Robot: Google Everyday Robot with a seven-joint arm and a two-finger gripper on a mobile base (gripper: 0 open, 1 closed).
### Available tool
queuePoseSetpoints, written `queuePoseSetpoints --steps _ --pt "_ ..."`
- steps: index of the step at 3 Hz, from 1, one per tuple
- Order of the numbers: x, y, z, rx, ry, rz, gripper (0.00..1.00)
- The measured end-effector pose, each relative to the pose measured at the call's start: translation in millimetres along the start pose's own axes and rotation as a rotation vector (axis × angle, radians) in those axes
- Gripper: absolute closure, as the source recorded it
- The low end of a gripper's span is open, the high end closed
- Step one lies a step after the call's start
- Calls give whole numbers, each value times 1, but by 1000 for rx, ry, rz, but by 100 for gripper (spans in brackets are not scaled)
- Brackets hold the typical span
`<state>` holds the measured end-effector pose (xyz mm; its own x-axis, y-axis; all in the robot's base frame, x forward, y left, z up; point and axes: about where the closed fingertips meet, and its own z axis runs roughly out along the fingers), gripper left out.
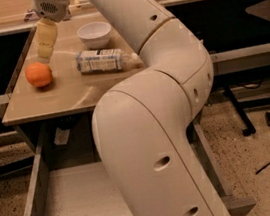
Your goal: Place orange into top drawer
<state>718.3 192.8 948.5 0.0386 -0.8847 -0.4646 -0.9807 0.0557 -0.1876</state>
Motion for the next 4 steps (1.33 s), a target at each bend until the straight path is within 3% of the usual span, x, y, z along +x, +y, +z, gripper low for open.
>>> queuePoseSetpoints --steps 2,4 --pt "-25 12 48 -110 -103 17 0" --pt "-33 15 66 -136 -113 12 0"
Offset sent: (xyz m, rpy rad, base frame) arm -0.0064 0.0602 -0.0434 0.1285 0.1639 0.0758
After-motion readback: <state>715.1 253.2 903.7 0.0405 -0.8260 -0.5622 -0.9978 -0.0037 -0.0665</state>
